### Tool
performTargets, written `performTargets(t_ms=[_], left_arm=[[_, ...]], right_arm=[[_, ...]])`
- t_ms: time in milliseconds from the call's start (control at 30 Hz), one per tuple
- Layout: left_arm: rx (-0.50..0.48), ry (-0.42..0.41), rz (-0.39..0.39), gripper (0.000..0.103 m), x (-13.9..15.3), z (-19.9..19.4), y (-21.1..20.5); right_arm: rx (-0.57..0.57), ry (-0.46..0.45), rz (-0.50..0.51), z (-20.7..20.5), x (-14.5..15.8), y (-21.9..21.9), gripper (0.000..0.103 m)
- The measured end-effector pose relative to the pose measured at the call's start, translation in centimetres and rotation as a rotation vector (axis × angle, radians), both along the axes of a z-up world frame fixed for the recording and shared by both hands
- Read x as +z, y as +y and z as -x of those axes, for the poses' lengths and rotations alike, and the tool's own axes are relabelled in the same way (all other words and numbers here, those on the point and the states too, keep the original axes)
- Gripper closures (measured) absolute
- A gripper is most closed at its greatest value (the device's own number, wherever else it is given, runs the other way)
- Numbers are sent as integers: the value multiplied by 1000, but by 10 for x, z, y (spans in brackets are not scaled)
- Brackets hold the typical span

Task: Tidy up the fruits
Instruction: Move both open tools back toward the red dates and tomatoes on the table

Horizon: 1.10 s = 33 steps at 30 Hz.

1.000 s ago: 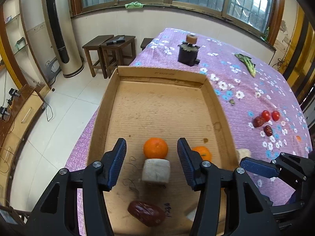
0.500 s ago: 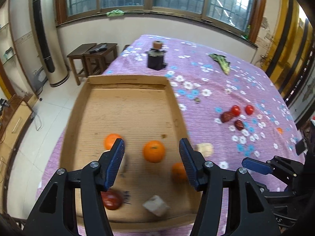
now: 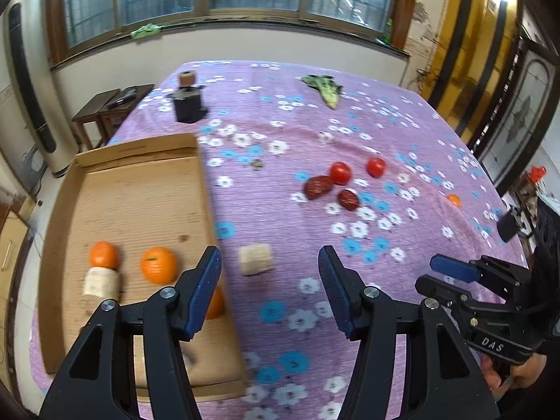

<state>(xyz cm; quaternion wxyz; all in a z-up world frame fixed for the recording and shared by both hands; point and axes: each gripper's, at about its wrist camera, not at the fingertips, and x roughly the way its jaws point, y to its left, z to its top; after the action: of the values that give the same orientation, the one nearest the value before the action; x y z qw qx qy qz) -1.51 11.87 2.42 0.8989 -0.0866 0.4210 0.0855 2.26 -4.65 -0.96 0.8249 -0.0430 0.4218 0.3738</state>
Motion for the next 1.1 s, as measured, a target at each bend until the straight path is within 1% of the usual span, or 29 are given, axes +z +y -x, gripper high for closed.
performTargets(t_ms=[233,300,500,633,800,1000,1100], left_arm=[[-52,17,-4,47,-4,-18,-26],[-63,17,-10,47,-6,-23,-31],[-81,50,-31,47,-17,-46,-36],[-95,72,-38,47,-26,-63,-33],[-103,100,-25,47,-36,-86,-25],[-120,132,-20,47,-46,-115,-17],[-134,154,-30,47,-55,-127,-17]], right_arm=[[-67,4,-11,-12,-1,-33,62],[-81,4,-14,-15,-2,-38,62],[-102,17,-17,-28,-7,-45,63],[-103,20,-17,-41,-8,-40,63],[-101,15,-14,-67,-6,-25,63],[-119,6,39,-111,-13,-1,64],[-138,11,56,-128,-19,5,64]])
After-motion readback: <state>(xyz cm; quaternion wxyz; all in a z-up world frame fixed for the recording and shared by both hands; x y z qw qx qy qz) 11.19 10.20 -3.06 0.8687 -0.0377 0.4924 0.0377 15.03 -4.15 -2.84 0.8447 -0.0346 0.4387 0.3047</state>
